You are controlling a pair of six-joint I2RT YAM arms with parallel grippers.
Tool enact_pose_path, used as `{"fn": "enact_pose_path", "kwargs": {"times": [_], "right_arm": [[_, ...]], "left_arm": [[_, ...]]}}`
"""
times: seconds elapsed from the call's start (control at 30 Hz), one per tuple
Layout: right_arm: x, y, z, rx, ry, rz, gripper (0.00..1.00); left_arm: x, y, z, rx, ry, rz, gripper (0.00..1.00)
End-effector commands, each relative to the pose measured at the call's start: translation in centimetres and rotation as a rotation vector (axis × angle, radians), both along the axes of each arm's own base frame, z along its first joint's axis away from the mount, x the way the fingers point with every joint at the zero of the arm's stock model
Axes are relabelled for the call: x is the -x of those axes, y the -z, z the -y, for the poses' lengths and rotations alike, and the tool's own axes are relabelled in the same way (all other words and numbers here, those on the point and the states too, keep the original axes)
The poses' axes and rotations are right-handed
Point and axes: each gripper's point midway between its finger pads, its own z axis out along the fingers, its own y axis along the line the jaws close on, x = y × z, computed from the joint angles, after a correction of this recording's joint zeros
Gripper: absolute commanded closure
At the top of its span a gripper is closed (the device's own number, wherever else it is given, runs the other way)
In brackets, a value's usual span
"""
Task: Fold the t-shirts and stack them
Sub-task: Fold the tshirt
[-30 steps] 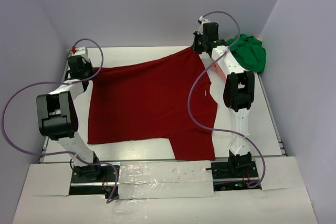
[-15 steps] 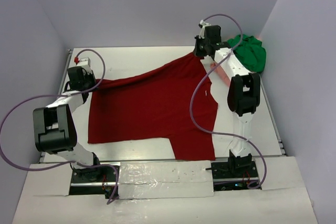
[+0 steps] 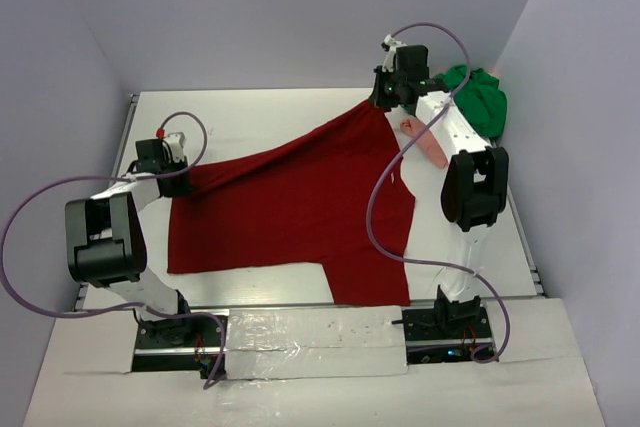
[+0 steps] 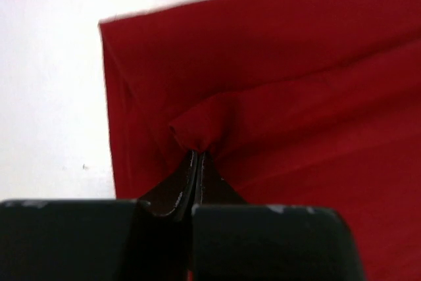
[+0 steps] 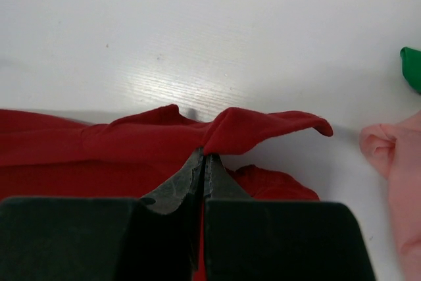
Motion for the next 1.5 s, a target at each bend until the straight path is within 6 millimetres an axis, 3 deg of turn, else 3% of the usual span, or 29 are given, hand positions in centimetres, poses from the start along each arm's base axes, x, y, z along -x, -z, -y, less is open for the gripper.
{"fn": "enact_pose_path", "kwargs": {"times": [0.0, 0.13, 0.5, 0.8, 0.9, 1.47], "right_arm": [[1.3, -4.2, 0.6, -0.006, -0.004, 0.073, 1.0], [2.1, -4.3, 1.1, 0.004, -0.003, 0.069, 1.0], [3.9, -3.0, 0.7, -0.015, -0.028, 0.012, 1.0], [5.9, -1.0, 0.0, -0.039, -0.057, -0.044, 1.0], [6.7, -0.7, -0.4, -0.049, -0.073, -0.063, 1.0], [10.6, -0.7, -1.1, -0.054, -0.125, -0.101, 1.0]], "left_arm": [[0.4, 0.1, -2.1, -0.051, -0.037, -0.049, 1.0], [0.8, 0.1, -4.0, -0.097, -0.085, -0.055, 1.0], [0.6, -1.9, -6.8, -0.216, -0.169, 0.014, 1.0], [-1.8, -5.6, -8.1, -0.276, -0.202, 0.139, 1.0], [-2.2, -5.9, -8.3, -0.29, -0.195, 0.143, 1.0], [-1.7, -2.8, -9.2, -0.346, -0.189, 0.096, 1.0]]}}
